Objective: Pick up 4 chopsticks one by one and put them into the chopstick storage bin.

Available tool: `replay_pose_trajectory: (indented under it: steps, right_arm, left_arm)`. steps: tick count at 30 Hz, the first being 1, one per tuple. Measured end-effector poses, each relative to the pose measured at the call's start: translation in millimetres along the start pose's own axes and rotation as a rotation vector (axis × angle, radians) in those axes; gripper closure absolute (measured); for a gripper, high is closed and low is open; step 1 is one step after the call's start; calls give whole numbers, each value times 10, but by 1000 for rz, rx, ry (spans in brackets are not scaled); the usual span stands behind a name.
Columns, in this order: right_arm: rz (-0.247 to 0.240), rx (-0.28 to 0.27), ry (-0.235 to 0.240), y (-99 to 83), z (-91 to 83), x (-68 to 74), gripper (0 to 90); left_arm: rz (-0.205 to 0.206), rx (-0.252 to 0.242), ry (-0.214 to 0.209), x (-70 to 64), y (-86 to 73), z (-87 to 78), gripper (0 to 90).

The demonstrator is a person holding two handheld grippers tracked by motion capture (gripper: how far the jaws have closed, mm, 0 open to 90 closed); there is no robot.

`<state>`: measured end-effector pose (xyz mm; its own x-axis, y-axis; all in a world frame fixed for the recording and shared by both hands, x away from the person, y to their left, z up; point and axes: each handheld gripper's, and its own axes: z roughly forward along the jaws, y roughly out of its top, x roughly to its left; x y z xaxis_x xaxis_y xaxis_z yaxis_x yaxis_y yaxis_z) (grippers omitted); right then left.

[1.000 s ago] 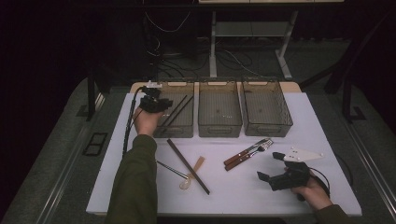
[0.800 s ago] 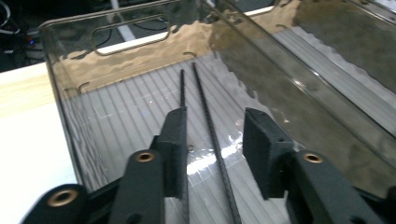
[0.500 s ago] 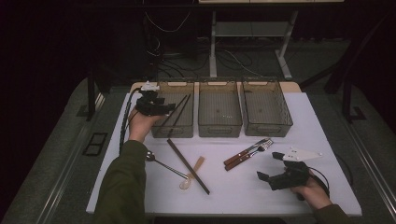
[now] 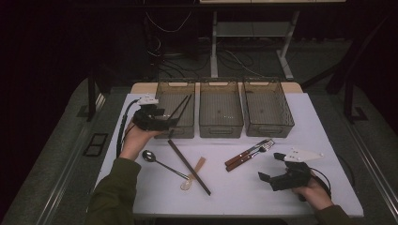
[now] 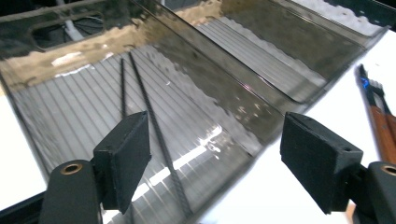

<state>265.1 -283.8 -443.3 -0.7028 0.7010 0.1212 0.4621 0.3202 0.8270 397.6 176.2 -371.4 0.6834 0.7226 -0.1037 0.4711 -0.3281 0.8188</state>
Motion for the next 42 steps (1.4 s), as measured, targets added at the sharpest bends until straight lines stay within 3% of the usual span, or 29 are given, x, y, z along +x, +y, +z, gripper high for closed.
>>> replay_pose_trajectory:
  steps: [13,23,26,31,42]
  right_arm:
    - [0,1,-2,-1,2,2,9]
    - [0,3,-6,-3,3,5,9]
    - [-3,0,-7,-2,1,8,9]
    - [-5,1,-7,0,-1,14,9]
    - [-7,-2,-8,2,-6,23,9]
  left_arm:
    - [54,-23,-31,-310,-252,-134,219]
    - [91,-11,-55,-501,-552,-213,306]
    - [85,-7,-72,-532,-621,-241,330]
    - [93,0,-106,-602,-713,-285,413]
    - [161,57,-221,-935,-877,-252,733]
